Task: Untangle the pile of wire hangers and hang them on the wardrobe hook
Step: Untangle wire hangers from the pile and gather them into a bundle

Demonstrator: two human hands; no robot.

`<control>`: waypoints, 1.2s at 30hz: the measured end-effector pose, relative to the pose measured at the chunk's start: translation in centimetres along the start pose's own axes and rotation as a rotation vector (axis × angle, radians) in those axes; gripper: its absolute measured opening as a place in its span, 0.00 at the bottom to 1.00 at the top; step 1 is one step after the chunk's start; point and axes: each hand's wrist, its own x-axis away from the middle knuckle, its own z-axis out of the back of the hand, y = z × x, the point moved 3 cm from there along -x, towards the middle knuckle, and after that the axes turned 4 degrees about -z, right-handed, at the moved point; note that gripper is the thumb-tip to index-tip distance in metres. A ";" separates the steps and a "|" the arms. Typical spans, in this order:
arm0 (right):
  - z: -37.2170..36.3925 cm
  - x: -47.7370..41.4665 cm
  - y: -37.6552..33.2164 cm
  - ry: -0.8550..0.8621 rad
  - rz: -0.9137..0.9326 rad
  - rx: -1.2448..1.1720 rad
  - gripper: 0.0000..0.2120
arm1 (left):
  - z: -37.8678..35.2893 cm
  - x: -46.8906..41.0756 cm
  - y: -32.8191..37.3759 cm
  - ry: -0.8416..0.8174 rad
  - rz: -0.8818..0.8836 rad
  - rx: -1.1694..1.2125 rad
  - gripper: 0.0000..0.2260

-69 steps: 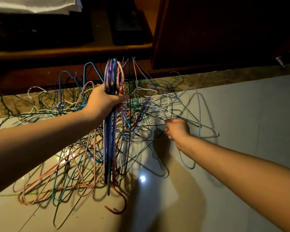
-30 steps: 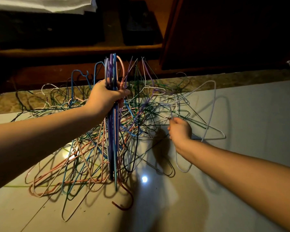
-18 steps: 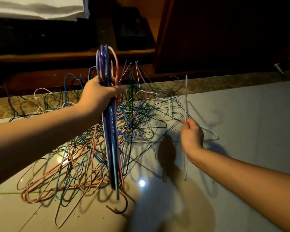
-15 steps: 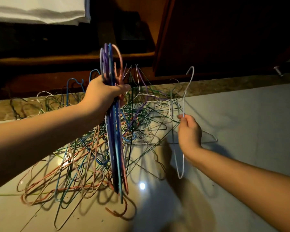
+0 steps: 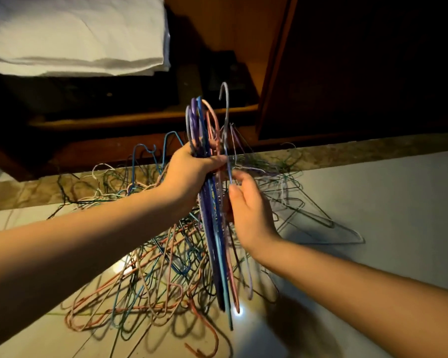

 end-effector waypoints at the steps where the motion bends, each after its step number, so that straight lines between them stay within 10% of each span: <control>1: -0.1 0.1 0.0 -0.014 0.024 0.026 0.12 | 0.3 -0.2 -0.1 0.004 0.008 0.010 0.14; 12: -2.0 0.3 0.1 -0.217 0.123 0.119 0.19 | 2.9 -0.9 -0.7 -0.080 0.125 0.222 0.15; 36: -10.5 -4.0 6.5 -0.477 -0.180 0.842 0.19 | 20.5 3.0 -2.9 0.266 0.049 -0.351 0.08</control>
